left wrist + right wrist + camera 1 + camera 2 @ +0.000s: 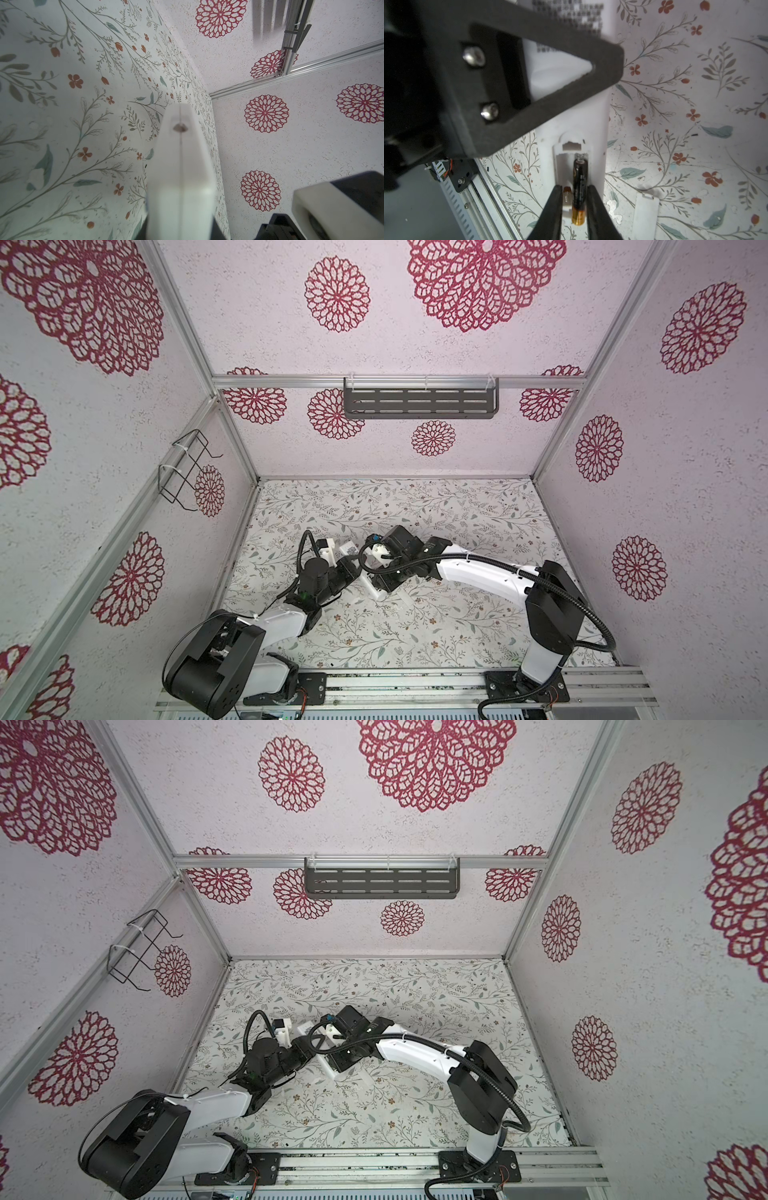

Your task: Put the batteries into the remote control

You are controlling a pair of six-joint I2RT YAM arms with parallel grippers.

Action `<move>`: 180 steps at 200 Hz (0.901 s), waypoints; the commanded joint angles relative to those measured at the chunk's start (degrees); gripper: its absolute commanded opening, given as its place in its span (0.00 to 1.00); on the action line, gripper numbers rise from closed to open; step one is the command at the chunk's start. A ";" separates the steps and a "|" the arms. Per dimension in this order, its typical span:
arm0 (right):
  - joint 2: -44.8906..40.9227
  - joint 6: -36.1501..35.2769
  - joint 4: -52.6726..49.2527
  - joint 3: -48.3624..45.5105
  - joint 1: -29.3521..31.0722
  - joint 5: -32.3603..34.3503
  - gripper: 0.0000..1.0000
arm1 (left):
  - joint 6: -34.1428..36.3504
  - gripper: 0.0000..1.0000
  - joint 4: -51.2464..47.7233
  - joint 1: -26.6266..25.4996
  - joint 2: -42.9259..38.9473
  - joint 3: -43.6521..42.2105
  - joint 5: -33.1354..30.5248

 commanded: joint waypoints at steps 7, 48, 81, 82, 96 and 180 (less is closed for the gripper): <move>-1.30 0.85 -1.15 2.05 0.23 2.00 0.27 | -0.91 0.00 4.02 -0.14 -0.11 -0.22 0.98; -2.30 0.86 -1.12 2.20 0.28 2.31 0.30 | -0.96 0.00 3.66 -0.08 -0.64 -0.41 1.03; -3.40 0.77 -1.59 3.12 0.30 2.11 0.32 | -0.90 0.00 3.55 -0.13 -0.82 -0.43 1.21; -3.43 0.73 -1.65 3.24 0.31 2.12 0.32 | -0.90 0.00 3.48 -0.09 -0.82 -0.46 1.25; -3.78 0.36 -2.69 4.31 0.36 2.30 0.33 | -0.81 0.00 3.40 -0.07 -0.76 -0.32 1.68; -11.17 -9.60 -5.12 2.18 0.32 4.49 0.34 | 1.78 0.00 -6.48 0.45 -6.57 2.01 5.59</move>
